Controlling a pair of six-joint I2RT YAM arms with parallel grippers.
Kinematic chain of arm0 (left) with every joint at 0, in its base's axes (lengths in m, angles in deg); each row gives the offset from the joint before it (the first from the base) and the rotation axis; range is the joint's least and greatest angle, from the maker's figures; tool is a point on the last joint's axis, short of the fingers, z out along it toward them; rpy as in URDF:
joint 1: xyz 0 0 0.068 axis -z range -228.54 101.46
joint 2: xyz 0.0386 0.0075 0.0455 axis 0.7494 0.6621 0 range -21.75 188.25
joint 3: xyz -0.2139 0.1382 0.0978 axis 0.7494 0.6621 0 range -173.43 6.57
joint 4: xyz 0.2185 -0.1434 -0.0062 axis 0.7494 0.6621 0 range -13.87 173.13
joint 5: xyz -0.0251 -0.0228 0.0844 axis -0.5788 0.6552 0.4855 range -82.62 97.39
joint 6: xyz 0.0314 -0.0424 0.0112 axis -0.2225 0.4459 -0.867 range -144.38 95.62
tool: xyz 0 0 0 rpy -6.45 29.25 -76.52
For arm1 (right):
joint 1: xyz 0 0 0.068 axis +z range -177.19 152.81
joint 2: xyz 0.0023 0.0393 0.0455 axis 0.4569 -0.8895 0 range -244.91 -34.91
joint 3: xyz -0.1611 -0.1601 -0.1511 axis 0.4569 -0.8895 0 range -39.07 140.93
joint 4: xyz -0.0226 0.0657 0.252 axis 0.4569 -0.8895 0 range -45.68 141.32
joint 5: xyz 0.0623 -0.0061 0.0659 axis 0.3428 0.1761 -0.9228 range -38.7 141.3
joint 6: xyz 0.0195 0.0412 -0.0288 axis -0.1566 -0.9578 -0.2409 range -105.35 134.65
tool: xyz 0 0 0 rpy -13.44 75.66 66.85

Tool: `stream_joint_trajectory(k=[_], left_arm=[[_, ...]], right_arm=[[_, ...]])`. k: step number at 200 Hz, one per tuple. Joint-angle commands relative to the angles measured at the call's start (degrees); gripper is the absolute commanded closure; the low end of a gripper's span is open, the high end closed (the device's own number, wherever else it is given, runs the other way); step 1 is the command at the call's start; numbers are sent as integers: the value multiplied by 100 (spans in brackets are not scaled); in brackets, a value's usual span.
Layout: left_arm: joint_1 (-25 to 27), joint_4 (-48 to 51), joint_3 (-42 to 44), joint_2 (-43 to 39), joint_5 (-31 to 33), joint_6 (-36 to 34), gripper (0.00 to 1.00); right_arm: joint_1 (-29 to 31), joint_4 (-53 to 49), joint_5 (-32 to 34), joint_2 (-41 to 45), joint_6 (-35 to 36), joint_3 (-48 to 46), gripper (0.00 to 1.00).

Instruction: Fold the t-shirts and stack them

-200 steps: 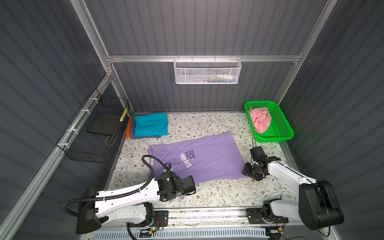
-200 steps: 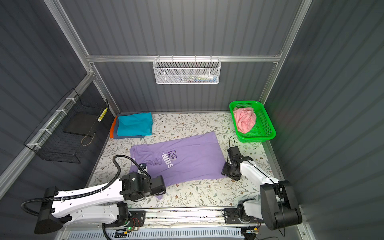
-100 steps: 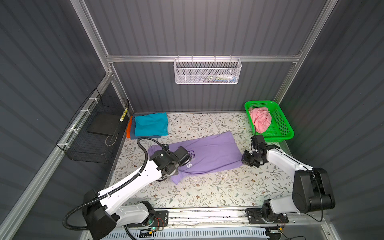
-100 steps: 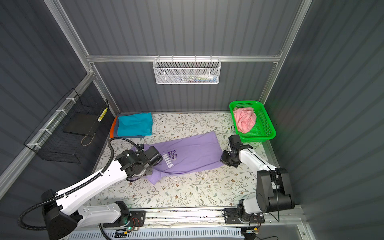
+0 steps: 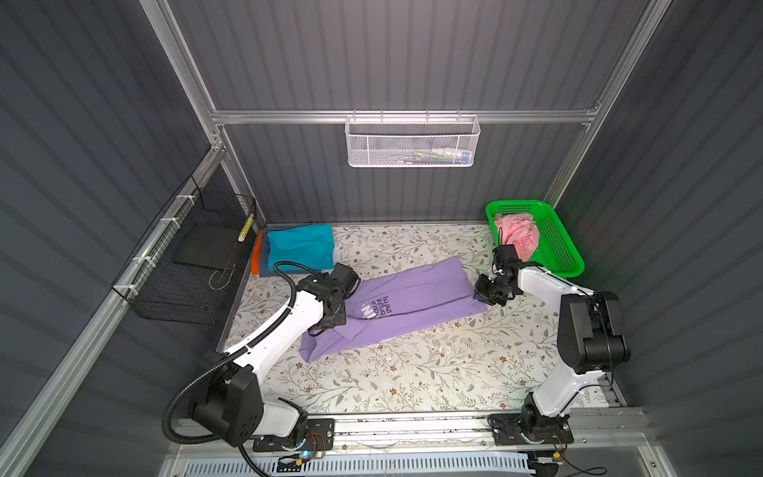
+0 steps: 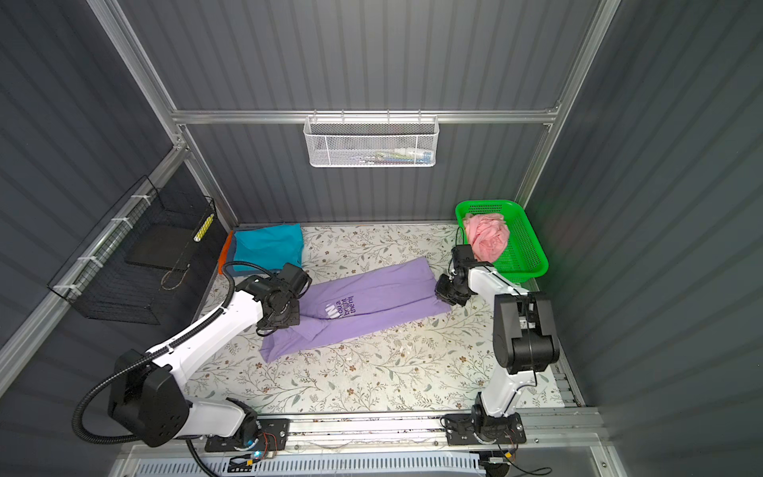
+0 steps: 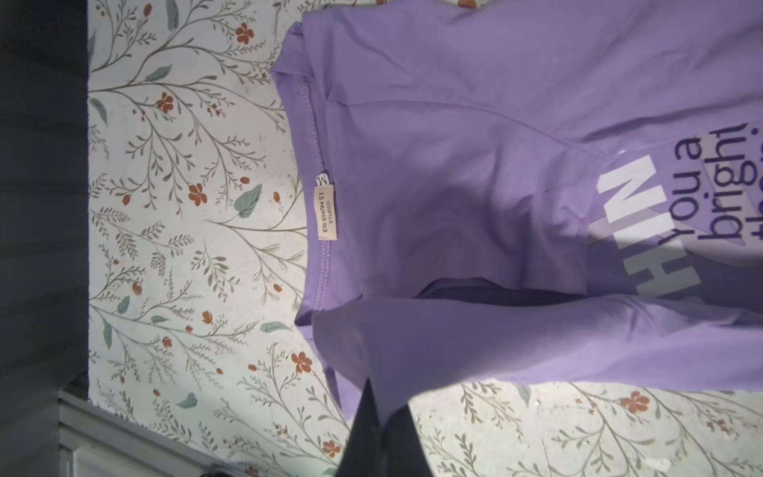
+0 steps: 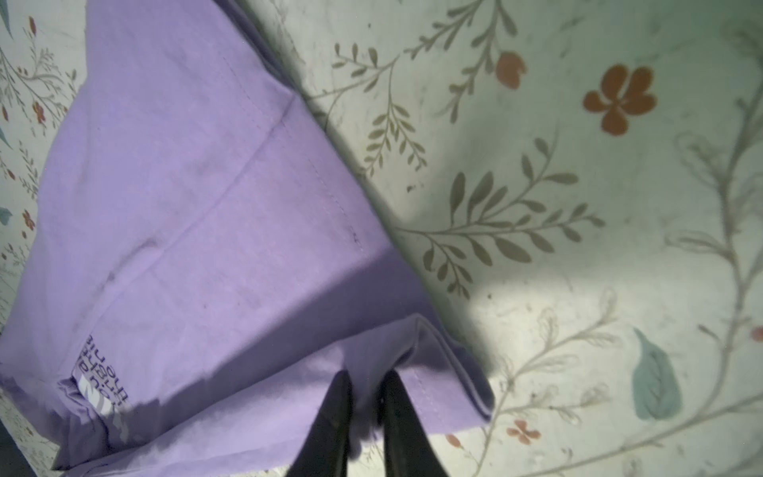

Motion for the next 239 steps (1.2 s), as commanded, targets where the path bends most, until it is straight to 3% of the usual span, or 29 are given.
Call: stream_joint_trajectory(k=[1,52,73,104,116,131,141,154,167,187,197,216,239], left_arm=[[-160,-224,-131,212,-291,-342,100],[-737,-601,-402,1044,-565,-757,100],[-1057,-764,-727,1636,-579,-896,92],[-1433,-964,-1668,2442,-581,-961,58],[-1448,-840,-2419,2689,-554,-967,46],[-1449,-583,-3080,2881,-602,-977,40],[-1443,-489,-3312,2856,-602,-999,40],[-1440,-439,-3339,2687,-587,-1009,48],[-1445,-430,-3134,2432,-553,-1005,61],[-1446,-428,-2567,2006,-516,-930,85],[-1452,-457,-2215,1773,-540,-862,93],[-1452,-568,-1415,1306,-678,-693,100],[-1456,-715,-588,827,-833,-450,100]], right_arm=[[-1,-76,44,-94,49,235,58],[216,-285,578,173,233,792,47],[619,-259,986,552,375,828,46],[1504,122,1239,1091,603,568,44],[1857,334,1165,1229,650,404,44],[2283,636,904,1314,651,206,46],[2574,969,666,1320,669,50,57],[2988,1383,350,1220,690,-124,86],[3378,1739,23,982,744,-160,100],[3883,2015,-248,451,770,48,100],[4096,2152,-454,170,771,202,100],[4444,2251,-828,-391,838,626,100],[4720,2172,-1155,-1053,848,1212,100]])
